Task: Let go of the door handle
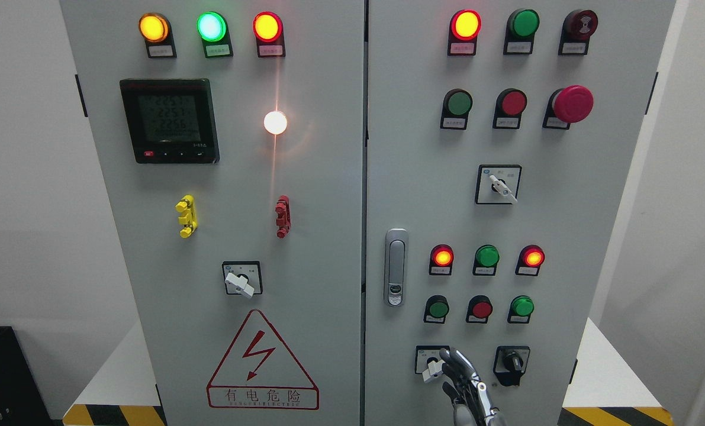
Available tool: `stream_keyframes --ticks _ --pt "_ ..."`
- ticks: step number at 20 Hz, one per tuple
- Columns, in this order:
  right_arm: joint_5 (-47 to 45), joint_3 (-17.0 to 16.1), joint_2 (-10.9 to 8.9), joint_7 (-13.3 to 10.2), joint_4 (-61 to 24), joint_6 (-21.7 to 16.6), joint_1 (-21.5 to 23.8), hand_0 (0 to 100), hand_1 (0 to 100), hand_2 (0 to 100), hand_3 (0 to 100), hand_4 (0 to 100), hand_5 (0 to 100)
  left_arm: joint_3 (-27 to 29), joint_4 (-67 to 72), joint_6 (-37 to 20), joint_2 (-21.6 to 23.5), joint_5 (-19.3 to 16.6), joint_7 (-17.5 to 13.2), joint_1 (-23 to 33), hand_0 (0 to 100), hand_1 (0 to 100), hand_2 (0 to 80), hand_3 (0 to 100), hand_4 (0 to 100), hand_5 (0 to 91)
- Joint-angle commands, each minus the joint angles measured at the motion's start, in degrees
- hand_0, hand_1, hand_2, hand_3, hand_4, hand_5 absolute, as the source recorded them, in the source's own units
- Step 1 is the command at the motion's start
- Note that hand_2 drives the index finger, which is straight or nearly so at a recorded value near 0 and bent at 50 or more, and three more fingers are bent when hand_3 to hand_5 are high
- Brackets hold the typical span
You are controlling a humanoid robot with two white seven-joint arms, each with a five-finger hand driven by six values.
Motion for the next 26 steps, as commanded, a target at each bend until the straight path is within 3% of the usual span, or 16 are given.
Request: stream_keyframes --ticks 1,10,14,17,19,21,26 --pt "-0.5 0.1 0.02 0.0 0.0 0.0 -0.1 38 14 0 18 17 15 0.0 0.0 0.0 0.0 0.0 0.0 0.5 12 56 0.0 0 0 0.0" --pt "-0.5 0.1 0.02 0.0 0.0 0.0 -0.3 38 14 0 19 18 16 0.0 0.0 0.0 0.0 0.0 0.0 0.5 12 56 0.0 0 0 0.0" --pt "0.1 0.2 -0.07 -0.2 -1.6 -0.1 -0.7 38 15 0 25 37 35 0.0 0.0 0.0 0.0 0.0 0.0 0.5 12 56 0.0 0 0 0.0" --pt "7.5 0.2 0.02 -0.4 -1.7 0.0 -1.4 38 18 0 32 47 45 0.0 0.0 0.0 0.0 0.0 0.0 0.5 12 56 0.0 0 0 0.0" --pt "12.3 0.3 0.02 -0.5 -1.7 -0.1 -1.5 39 20 0 36 50 47 0.0 0.0 0.0 0.0 0.0 0.0 0.5 12 56 0.0 0 0 0.0" --pt "16.4 0.8 0.10 -0.7 -1.7 0.0 -2.9 40 23 0 43 54 53 0.0 0.0 0.0 0.0 0.0 0.0 0.5 12 56 0.0 0 0 0.0" --pt "30.9 0.9 0.19 -2.2 -1.2 0.3 -5.5 48 27 0 65 77 82 0.0 0.0 0.0 0.0 0.0 0.0 0.5 12 56 0.0 0 0 0.0"
